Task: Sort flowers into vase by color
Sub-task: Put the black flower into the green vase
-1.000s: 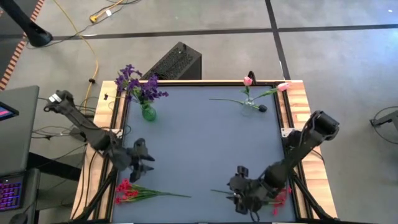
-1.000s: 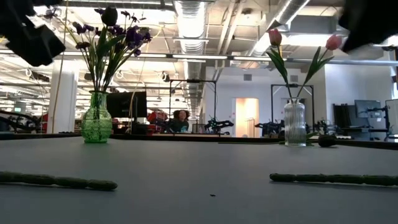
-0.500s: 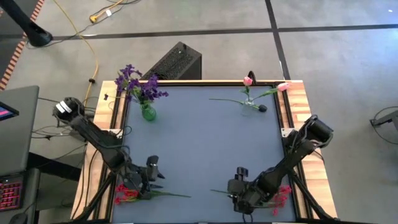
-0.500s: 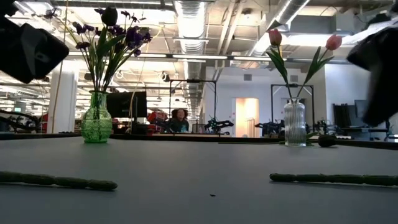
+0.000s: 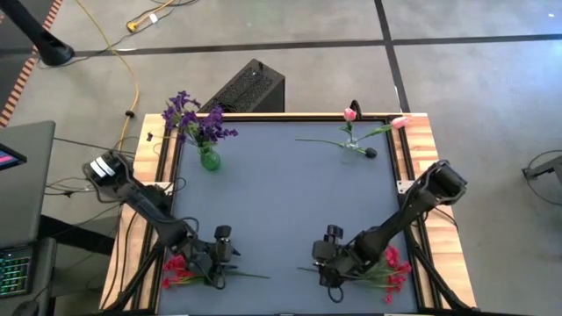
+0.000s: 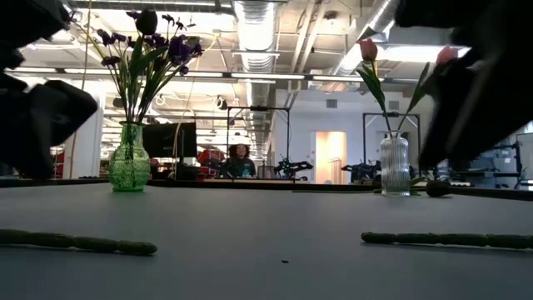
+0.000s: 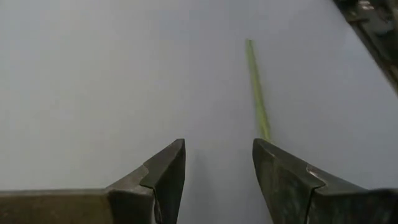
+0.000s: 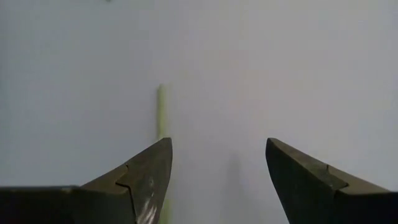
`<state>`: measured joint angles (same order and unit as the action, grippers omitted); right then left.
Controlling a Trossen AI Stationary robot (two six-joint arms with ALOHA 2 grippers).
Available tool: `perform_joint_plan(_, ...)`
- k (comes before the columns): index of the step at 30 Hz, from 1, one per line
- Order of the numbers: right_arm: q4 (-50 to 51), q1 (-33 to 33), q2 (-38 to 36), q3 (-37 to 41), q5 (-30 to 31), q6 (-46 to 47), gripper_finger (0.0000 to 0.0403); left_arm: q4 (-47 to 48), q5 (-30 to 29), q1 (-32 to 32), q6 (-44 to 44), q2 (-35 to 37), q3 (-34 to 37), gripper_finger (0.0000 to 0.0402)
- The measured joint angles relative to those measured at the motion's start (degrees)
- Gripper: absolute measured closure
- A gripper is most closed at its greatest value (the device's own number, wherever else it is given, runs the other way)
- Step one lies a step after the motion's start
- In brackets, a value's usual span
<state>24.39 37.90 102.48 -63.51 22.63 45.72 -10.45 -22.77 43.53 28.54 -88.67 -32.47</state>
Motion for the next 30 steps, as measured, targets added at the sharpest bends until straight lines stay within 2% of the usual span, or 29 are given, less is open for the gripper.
perform_joint_plan(3,-1.01,-1.29,0.0,0.0,0.92,-2.08,0.0117,-4.14,-1.44,-1.06,-3.52,-2.02,0.0,0.0226)
perform_joint_plan(7,-1.81,-4.4,-0.02,0.0,11.57,-6.67,0.0117,-10.23,-5.47,-4.78,-9.93,-3.23,-0.02,0.023)
perform_joint_plan(8,-2.62,-5.96,-0.02,0.0,12.7,-9.15,0.0117,-11.41,-5.35,-6.14,-11.43,-3.23,-0.02,0.0231)
perform_joint_plan(10,-6.41,-9.78,-0.02,0.02,10.95,-15.85,0.0117,-13.26,-2.9,-9.03,-13.2,-3.2,-0.02,0.0234)
perform_joint_plan(14,-14.57,-16.81,-0.09,-0.04,1.14,-24.38,0.0117,-14.83,3.38,-13.0,-14.39,-3.2,-0.02,0.0239)
perform_joint_plan(17,-9.3,-20.02,-0.54,-0.02,-6.73,-24.75,0.0117,-14.17,5.43,-14.64,-15.07,-3.2,-0.02,0.0241)
perform_joint_plan(19,-3.72,-20.57,-0.83,0.02,-7.35,-24.03,0.0117,-14.2,6.1,-15.43,-16.67,-3.2,-0.02,0.0241)
perform_joint_plan(22,0.62,-21.39,-0.83,0.1,-2.54,-25.22,0.0117,-14.05,5.93,-17.7,-18.8,-3.2,-0.02,0.0242)
perform_joint_plan(24,-3.6,-24.47,-0.83,-0.06,-2.13,-29.36,0.0117,-14.15,6.12,-20.16,-19.92,-3.2,-0.02,0.0242)
perform_joint_plan(27,-13.59,-29.92,-0.83,-2.02,-5.74,-38.49,0.0117,-14.21,8.11,-23.32,-20.9,-3.2,-0.02,0.0242)
perform_joint_plan(30,-19.93,-33.47,-0.83,-4.87,-3.52,-47.94,0.0117,-12.68,9.13,-25.28,-20.75,-3.2,-0.02,0.0242)
